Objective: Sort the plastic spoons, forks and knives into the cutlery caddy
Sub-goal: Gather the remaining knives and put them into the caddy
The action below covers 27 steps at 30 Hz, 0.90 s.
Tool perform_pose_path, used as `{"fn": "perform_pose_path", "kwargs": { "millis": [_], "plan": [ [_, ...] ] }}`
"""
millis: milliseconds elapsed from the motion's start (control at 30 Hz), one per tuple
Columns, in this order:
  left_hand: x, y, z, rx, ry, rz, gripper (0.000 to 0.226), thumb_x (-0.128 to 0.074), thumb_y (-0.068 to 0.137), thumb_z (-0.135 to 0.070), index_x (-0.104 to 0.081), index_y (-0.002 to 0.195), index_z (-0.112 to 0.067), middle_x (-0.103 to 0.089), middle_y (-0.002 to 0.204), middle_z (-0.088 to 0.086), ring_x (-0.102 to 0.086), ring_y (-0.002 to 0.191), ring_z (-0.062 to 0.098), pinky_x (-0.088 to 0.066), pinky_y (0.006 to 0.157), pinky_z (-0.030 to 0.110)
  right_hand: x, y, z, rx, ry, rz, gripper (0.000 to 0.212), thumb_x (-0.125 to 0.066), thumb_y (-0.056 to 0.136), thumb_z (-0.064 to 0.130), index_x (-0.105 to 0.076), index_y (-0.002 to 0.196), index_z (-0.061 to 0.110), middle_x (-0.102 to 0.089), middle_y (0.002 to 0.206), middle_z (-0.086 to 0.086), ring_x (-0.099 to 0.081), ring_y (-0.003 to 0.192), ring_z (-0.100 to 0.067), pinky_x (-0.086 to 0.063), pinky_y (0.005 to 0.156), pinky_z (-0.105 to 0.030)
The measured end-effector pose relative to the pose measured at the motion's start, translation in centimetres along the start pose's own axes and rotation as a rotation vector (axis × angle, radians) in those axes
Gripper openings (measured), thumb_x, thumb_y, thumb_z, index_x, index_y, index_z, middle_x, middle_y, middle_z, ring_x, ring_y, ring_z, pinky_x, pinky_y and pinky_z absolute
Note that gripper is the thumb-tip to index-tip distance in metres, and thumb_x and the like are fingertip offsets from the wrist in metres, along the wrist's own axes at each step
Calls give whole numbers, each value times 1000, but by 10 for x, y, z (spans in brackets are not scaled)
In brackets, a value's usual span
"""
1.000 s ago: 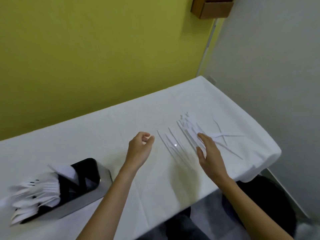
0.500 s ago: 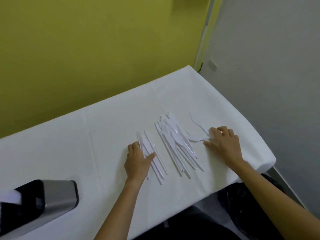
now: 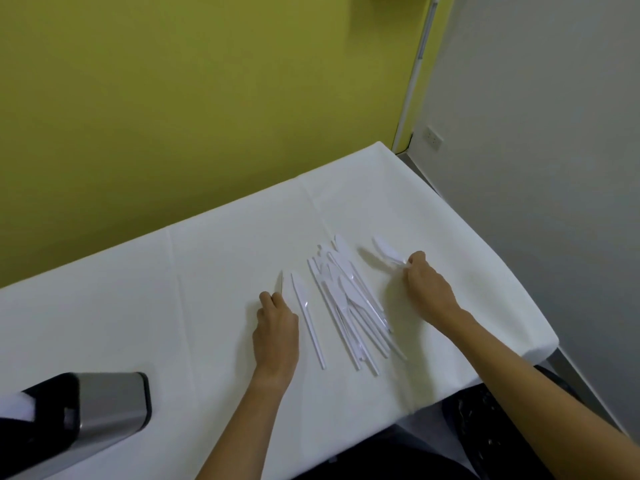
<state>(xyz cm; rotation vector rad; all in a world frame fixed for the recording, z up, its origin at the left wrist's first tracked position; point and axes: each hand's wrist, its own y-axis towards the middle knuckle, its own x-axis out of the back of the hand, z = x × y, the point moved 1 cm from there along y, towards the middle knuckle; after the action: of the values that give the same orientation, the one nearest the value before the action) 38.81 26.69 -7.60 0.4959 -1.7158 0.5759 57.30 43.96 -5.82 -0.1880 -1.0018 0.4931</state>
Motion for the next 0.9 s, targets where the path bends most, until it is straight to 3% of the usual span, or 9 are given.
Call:
{"fn": "perform_pose_path", "kwargs": {
  "millis": [133, 267, 333, 467, 533, 633, 767, 833, 900],
  "plan": [
    [-3, 2, 7, -37, 124, -47, 47, -87, 49, 3, -59, 88, 3, -51, 82, 13, -46, 52, 12, -46, 37, 20, -3, -5, -4, -194, 379, 91, 22, -16, 94, 26, -32, 86, 13, -41, 71, -6, -35, 66, -22, -32, 64, -36],
    [-5, 4, 13, -57, 177, -5, 39, -83, 60, 3, -61, 92, 0, -51, 86, 12, -47, 58, 12, -47, 44, 19, -8, -10, -12, -21, 200, 130, 10, -29, 99, 14, -38, 101, 8, -48, 80, -7, -42, 66, -19, -34, 57, -30],
    [-3, 3, 16, -49, 125, 0, 29, -77, 72, 1, -61, 96, 0, -53, 90, 12, -53, 61, 14, -49, 49, 21, -11, -11, -13, 45, 176, 96, 19, -33, 101, 18, -41, 99, 1, -49, 78, -10, -41, 63, -20, -32, 56, -32],
    [13, 7, 18, 189, -232, -12, 16, -47, 97, -13, -55, 106, -2, -54, 103, 10, -58, 80, 24, -43, 62, 30, -13, -15, -4, 21, 350, 105, 32, -38, 101, 25, -46, 93, -4, -48, 77, -7, -39, 63, -17, -32, 55, -29],
    [21, 11, 17, 340, -448, -37, 13, -47, 96, -15, -56, 97, -6, -57, 95, 6, -56, 79, 25, -40, 64, 31, -14, -20, 5, 23, 415, 155, 29, -43, 98, 28, -44, 79, 5, -44, 73, -1, -37, 61, -14, -32, 55, -25],
    [38, 16, 11, 505, -856, -8, 6, -55, 91, -14, -59, 87, -11, -58, 82, 1, -58, 74, 22, -42, 63, 28, -16, -28, 23, 42, 498, 289, 23, -47, 96, 24, -49, 78, 10, -46, 69, 0, -38, 56, -12, -34, 52, -24],
    [64, 19, 2, 479, -1256, 179, 8, -60, 90, -13, -67, 89, -10, -68, 83, 1, -62, 75, 15, -41, 67, 26, -26, -43, 50, 57, 621, 461, 24, -41, 100, 17, -54, 84, 6, -61, 71, -10, -56, 54, -16, -46, 52, -25],
    [72, 21, -3, 404, -1352, 275, 8, -61, 90, -11, -67, 92, -7, -71, 84, 3, -64, 75, 16, -40, 66, 26, -33, -50, 59, 33, 736, 593, 26, -36, 102, 18, -56, 94, 3, -70, 85, -16, -69, 72, -23, -56, 66, -28],
    [76, 22, -8, 357, -1374, 304, 10, -62, 89, -7, -65, 98, -7, -73, 85, 7, -67, 72, 15, -43, 67, 26, -39, -55, 65, 10, 833, 726, 33, -34, 103, 20, -58, 108, -1, -71, 104, -20, -70, 96, -30, -56, 85, -35]
  ]
}}
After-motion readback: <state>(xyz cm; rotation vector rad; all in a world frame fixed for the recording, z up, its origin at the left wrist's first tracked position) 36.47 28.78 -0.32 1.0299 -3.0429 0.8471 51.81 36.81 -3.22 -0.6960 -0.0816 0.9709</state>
